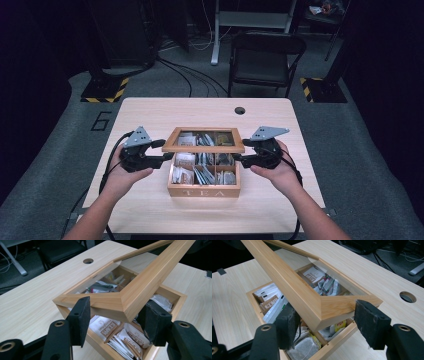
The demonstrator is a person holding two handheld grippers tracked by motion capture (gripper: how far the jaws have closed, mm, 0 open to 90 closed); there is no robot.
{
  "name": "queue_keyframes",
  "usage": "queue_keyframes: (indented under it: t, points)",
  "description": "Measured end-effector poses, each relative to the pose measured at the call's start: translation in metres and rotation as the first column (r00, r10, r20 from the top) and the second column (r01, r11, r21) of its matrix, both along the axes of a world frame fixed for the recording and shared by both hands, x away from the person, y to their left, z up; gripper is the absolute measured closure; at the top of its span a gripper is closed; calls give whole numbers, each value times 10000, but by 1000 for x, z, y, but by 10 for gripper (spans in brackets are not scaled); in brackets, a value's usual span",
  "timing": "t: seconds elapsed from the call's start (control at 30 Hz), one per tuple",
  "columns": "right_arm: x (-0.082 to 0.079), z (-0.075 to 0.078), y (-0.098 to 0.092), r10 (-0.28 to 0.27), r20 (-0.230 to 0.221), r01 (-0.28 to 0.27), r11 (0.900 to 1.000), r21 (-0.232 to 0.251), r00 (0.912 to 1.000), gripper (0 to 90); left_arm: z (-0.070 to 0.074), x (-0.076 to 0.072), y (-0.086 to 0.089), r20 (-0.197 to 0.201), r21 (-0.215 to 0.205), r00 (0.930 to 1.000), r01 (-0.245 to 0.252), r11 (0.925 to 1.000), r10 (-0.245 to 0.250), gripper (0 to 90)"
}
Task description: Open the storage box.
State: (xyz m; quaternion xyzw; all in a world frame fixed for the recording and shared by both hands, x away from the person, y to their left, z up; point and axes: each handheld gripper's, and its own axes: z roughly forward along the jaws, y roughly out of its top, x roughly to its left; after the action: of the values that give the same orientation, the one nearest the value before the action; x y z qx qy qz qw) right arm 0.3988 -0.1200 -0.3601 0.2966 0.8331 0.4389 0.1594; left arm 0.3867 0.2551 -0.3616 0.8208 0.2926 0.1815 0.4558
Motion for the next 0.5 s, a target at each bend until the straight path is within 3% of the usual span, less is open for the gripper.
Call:
queue_keyframes:
  t: [0.17,0.3,0.4,0.5]
  points:
    - [9,5,-1,-19,-253,25,9997,223,9997,367,5,6,1,-38,-120,10000,-12,9999,12,450]
    - [14,9,-2,18,-248,-10,9995,328,9997,381,7,12,1,172,-217,9998,-38,9998,42,448]
    - [18,13,-3,35,-198,-29,9995,304,9998,405,1,20,1,385,-20,9988,-316,9995,316,453]
    - [20,15,-3,-2,-245,10,9995,326,9997,411,-6,27,0,181,44,9992,-359,9993,358,461]
